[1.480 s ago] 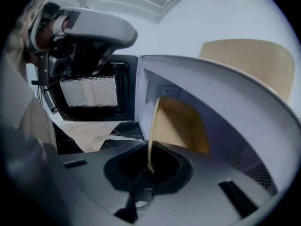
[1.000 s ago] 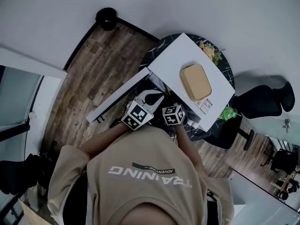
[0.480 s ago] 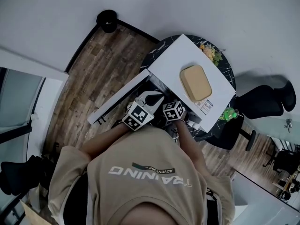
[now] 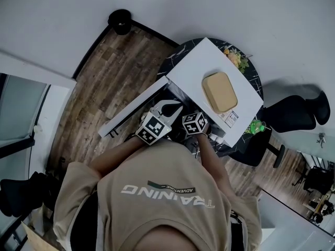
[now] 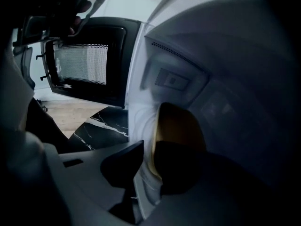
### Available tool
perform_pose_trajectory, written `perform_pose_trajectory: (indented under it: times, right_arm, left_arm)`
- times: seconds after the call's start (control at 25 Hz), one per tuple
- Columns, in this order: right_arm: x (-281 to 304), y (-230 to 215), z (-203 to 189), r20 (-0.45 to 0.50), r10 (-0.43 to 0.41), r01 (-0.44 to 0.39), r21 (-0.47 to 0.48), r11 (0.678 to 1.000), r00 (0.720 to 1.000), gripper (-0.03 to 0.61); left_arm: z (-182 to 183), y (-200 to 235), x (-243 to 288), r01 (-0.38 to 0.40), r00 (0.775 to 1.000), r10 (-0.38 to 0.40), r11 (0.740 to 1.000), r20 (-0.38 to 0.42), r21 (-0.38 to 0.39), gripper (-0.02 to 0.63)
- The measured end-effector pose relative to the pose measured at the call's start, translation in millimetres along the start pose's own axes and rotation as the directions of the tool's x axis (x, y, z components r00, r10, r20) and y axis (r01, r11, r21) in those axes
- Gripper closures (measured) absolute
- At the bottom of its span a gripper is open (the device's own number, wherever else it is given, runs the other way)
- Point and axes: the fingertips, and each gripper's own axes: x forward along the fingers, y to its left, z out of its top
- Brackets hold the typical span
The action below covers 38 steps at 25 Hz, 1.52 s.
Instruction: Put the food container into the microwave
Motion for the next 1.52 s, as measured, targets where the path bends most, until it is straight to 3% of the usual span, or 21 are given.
perform_pose_trajectory:
  times: [0.16,0.32,0.56,0.64,0.84,1.0,1.2,1.36,1.52]
  right_arm:
    - [-13,1,-1,0.015,-0.043,0.043,0.001,0.999,0.999,0.488]
    - [-36,-1,-3,0.038,-0.102,0.097,0.114,0.989,0.994,0.488]
    - [-80,-8,-8,0.085,-0.158,0.116,0.370,0.922,0.984,0.495]
    - [-90,-5,-13,0.090,-0.160,0.110,0.409,0.906,0.983,0.543]
    - [-118,6,-14,0.132,-0.149,0.066,0.493,0.868,0.980,0.566]
    - [-146,16,-5,0.187,-0.125,0.012,0.511,0.859,0.974,0.568]
    - [-183,15,13,0.266,-0.117,-0.029,0.489,0.872,0.957,0.568]
    - [-215,-5,31,0.339,-0.191,0.003,0.485,0.874,0.921,0.568]
    - [-242,-29,48,0.392,-0.258,0.035,0.494,0.869,0.883,0.568]
  left_arm:
    - [-6,-3,-4,0.007,1.000,-0.007,1.000,-0.006,-0.002,0.611]
    - [-2,-7,-10,0.025,1.000,-0.024,0.999,-0.005,0.021,0.611]
    - [-1,-18,-16,0.051,0.999,-0.051,0.998,-0.006,0.038,0.611]
    - [0,-20,-16,0.064,0.998,-0.063,0.997,-0.006,0.049,0.611]
    - [2,-28,-18,0.086,0.996,-0.085,0.994,-0.014,0.074,0.611]
    - [7,-38,-20,0.108,0.994,-0.107,0.989,-0.016,0.097,0.611]
    - [24,-44,-25,0.116,0.993,-0.118,0.983,0.011,0.140,0.611]
    - [47,-44,-31,0.118,0.992,-0.124,0.979,0.028,0.169,0.611]
    - [88,-37,-39,0.093,0.988,-0.114,0.977,0.100,0.191,0.611]
